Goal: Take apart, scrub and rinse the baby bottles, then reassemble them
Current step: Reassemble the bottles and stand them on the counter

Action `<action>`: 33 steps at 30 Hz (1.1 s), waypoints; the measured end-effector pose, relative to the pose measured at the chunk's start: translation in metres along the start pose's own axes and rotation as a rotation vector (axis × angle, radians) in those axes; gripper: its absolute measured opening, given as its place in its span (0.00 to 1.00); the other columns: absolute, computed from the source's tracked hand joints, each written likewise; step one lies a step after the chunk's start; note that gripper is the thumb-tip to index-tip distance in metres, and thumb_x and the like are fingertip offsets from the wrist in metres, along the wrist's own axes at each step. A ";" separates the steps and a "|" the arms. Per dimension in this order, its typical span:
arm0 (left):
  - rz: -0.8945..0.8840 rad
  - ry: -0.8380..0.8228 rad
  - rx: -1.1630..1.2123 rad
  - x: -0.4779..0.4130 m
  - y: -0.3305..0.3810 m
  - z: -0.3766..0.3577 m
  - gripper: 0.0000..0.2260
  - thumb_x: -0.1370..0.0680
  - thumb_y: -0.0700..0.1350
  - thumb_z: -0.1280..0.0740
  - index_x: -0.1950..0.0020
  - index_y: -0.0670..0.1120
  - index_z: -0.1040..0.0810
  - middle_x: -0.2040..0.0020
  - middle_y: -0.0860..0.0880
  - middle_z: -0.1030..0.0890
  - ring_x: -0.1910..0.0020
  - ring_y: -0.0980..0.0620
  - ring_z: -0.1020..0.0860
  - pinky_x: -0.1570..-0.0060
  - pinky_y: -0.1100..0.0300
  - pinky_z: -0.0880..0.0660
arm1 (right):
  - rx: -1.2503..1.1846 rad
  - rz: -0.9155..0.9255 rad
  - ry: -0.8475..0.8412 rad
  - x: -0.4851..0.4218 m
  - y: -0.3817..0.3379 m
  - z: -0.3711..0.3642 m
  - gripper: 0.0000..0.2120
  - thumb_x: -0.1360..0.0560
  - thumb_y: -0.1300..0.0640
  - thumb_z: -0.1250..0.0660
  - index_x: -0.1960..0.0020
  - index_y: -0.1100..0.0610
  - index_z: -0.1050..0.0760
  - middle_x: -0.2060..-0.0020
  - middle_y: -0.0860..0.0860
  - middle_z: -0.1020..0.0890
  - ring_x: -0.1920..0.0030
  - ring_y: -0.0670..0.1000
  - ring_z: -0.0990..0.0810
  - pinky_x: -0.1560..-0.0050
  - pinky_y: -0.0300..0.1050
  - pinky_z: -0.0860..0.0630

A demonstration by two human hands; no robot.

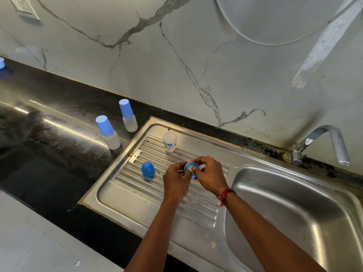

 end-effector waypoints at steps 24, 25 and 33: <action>0.356 -0.218 0.640 0.003 -0.015 0.008 0.12 0.30 0.32 0.24 0.50 0.41 0.21 0.52 0.37 0.16 0.52 0.40 0.16 0.56 0.54 0.17 | -0.069 0.092 -0.287 0.006 -0.005 -0.004 0.13 0.24 0.62 0.29 0.40 0.55 0.18 0.45 0.48 0.18 0.51 0.45 0.19 0.53 0.34 0.21; 0.369 -0.238 0.631 0.002 -0.015 0.009 0.12 0.30 0.33 0.24 0.49 0.40 0.20 0.51 0.37 0.15 0.53 0.40 0.16 0.55 0.55 0.17 | -0.096 0.092 -0.287 0.007 -0.005 -0.003 0.12 0.25 0.61 0.28 0.41 0.56 0.18 0.48 0.49 0.16 0.53 0.46 0.18 0.55 0.36 0.20; 0.302 -0.425 0.741 0.004 -0.006 0.007 0.20 0.29 0.42 0.27 0.37 0.44 0.22 0.45 0.40 0.16 0.45 0.40 0.17 0.50 0.50 0.19 | -0.076 0.118 -0.148 0.004 -0.006 0.005 0.10 0.24 0.62 0.28 0.43 0.58 0.17 0.53 0.52 0.15 0.54 0.49 0.16 0.55 0.44 0.17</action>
Point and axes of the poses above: each hand's wrist, its own x-axis away from the middle knuckle, its own z-axis out of the back of the hand, y = z × x, the point moved 8 cm from there along -x, towards the middle knuckle
